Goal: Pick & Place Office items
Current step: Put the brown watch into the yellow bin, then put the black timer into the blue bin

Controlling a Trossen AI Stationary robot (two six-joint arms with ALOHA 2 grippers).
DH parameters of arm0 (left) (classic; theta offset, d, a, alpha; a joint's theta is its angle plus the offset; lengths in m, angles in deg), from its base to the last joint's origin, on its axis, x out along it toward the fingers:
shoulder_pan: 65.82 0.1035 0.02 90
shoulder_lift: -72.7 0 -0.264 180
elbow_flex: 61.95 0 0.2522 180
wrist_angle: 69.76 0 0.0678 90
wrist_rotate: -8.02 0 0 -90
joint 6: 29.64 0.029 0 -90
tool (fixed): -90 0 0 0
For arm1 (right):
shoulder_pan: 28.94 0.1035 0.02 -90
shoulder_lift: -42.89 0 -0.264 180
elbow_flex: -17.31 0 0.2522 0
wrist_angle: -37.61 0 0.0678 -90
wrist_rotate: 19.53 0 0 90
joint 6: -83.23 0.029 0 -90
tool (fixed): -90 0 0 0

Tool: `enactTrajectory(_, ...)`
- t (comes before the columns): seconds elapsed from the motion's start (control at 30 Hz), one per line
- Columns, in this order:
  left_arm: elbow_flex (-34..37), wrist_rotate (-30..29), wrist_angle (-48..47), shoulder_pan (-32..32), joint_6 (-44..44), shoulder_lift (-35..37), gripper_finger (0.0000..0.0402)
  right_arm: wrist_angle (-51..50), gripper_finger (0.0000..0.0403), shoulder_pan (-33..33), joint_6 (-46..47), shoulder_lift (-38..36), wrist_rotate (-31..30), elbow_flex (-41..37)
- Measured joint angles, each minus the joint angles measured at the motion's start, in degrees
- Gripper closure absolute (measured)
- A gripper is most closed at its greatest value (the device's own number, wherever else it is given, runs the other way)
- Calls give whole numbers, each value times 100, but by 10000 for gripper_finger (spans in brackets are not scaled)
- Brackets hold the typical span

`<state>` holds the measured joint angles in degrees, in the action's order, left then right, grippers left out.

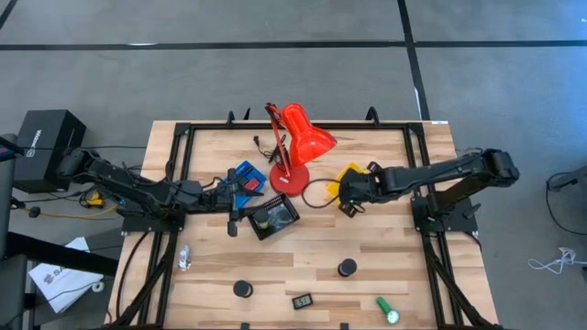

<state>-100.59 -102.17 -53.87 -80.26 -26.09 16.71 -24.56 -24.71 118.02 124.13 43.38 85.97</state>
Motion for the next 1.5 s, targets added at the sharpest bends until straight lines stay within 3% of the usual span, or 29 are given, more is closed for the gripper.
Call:
enactTrajectory(0.3,0,36,-1,-26,0,0,243,252,298,-132,-210,634,-89,-112)
enactTrajectory(0.67,0,50,13,-24,0,0,243,429,291,-239,-281,822,28,-110)
enactTrajectory(0.97,0,52,0,-26,0,0,243,-73,216,-125,-269,880,548,-107)
enactTrajectory(1.17,0,52,8,-26,0,0,243,-1217,171,-129,-477,874,754,208)
enactTrajectory(1.5,0,52,15,-26,0,0,243,-1346,191,-142,-680,869,437,845)
